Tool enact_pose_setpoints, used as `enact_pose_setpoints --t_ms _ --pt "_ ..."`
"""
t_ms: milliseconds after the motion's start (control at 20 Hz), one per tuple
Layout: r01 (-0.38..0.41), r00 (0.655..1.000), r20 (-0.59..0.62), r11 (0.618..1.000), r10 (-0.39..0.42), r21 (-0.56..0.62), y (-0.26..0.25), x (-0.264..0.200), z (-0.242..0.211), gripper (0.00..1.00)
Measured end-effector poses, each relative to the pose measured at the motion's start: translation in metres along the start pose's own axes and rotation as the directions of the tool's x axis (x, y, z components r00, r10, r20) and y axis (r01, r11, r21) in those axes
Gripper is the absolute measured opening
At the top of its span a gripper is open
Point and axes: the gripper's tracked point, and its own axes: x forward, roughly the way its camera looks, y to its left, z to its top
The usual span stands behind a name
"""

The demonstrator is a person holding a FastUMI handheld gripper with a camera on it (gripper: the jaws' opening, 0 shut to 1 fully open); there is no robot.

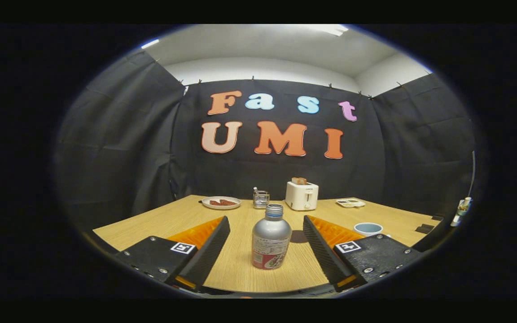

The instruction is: Take the bottle from table, then pour the juice into the cup, finally place the bottle on the coaster

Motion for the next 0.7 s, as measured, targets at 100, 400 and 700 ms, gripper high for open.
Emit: enact_pose_setpoints --t_ms 100,400,700 --pt "0.002 1.0 -0.007 1.0 -0.002 -0.001 -0.001 0.004 -0.004 0.98" --pt "0.004 0.998 -0.069 1.0 -0.005 -0.011 -0.004 0.02 -0.033 0.98" --pt "0.001 0.986 -0.164 1.0 -0.004 -0.018 -0.007 0.038 -0.074 0.98"
